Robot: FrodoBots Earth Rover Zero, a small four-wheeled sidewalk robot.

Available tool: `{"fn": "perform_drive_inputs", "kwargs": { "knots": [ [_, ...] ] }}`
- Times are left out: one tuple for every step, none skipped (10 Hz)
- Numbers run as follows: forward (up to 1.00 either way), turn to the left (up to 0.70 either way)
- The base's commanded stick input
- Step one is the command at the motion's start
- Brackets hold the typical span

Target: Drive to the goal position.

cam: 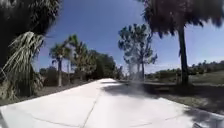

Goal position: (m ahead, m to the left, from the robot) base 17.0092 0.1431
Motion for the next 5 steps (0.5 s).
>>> {"fn": "perform_drive_inputs", "kwargs": {
  "knots": [
    [0.7,0.0],
    [0.7,0.0],
    [0.7,0.0],
    [0.7,0.0],
    [0.7,0.0]
  ]
}}
